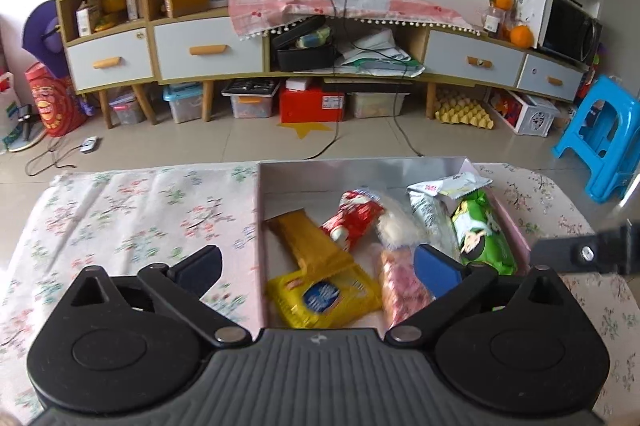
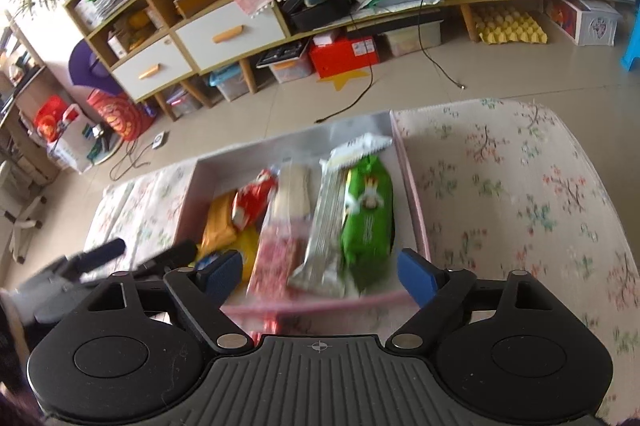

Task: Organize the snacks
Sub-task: 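Withdraw both grippers from the box back over the table, then move the left gripper to the white milk-bread bag and close on it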

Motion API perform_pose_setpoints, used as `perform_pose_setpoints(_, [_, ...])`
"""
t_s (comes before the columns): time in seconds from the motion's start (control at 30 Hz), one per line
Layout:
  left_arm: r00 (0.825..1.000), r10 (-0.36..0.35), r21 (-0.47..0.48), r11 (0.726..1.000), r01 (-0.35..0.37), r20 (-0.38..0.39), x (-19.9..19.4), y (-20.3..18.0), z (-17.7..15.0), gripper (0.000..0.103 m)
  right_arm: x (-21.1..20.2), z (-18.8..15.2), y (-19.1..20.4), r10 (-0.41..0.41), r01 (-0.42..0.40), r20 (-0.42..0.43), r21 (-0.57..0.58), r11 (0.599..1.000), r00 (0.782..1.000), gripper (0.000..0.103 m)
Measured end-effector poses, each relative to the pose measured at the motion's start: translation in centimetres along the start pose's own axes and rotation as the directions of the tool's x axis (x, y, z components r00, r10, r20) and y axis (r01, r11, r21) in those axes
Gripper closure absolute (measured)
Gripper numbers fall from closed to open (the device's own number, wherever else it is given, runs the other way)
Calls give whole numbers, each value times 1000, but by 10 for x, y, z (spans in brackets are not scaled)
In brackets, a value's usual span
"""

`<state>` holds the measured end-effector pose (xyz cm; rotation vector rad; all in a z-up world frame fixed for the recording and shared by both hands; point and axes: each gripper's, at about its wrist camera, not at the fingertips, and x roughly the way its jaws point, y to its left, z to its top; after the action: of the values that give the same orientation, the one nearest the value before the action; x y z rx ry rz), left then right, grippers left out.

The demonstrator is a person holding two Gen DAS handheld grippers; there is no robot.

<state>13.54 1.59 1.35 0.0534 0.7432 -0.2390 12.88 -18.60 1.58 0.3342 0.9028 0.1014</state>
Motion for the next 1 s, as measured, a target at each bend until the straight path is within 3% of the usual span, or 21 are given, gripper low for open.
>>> perform_pose_setpoints(0.37, [993,84,-14,996,-86,-77,-36,24,-23,0,-21,-43,16,34,-31,27,-77,997,999,11])
perform_pose_setpoints(0.53, [993,71,-67,995,-77,-99,-35,38,-45,0,-17,-65,21,25,-17,47,-153,988,999,7])
perform_pose_setpoints(0.7, [987,68,-56,995,-77,-146,-27,52,-58,0,-2,-83,29,12,-1,36,-286,958,999,7])
perform_pose_setpoints(0.8, [977,98,-90,989,-117,-190,-19,64,-63,1,5,-93,33,23,-7,41,-355,935,999,7])
perform_pose_setpoints(0.9, [958,152,-223,952,-208,-245,-11,80,-68,4,11,-105,38,34,-11,52,-387,922,998,7])
perform_pose_setpoints(1.0, [942,131,-425,867,-259,-309,-2,93,-77,13,20,-115,46,41,-16,50,-431,902,998,7])
